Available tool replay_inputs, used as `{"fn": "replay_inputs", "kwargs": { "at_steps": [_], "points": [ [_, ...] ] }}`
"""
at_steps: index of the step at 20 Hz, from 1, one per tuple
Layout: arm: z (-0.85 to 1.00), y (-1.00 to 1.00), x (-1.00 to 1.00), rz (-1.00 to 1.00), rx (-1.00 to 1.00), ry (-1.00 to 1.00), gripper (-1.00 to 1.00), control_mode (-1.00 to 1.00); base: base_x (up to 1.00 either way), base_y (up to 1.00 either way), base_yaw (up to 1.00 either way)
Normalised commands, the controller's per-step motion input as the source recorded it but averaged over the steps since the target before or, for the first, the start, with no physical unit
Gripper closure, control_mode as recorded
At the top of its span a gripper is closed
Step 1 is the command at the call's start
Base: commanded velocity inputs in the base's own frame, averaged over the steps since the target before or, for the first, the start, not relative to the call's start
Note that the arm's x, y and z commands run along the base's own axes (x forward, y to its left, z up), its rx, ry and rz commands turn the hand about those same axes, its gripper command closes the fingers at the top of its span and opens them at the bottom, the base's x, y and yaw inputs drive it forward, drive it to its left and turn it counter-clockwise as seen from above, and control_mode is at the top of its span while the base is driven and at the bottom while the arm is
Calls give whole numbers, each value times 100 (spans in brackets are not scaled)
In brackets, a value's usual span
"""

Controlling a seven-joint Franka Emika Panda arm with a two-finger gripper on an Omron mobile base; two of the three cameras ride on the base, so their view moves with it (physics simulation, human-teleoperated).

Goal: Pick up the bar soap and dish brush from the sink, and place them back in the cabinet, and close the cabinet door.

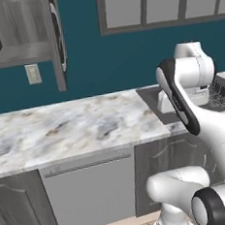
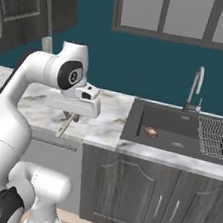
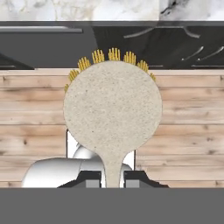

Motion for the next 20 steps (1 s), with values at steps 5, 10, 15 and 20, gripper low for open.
{"fn": "replay_inputs", "kwargs": {
  "at_steps": [5,10,15,20],
  "points": [
    [0,0,0,0,0,0,100,100,0,70,-5],
    [0,0,0,0,0,0,100,100,-29,42,-4],
    [0,0,0,0,0,0,100,100,-30,53,-2],
    [0,0,0,0,0,0,100,100,-16,70,0]
  ]
}}
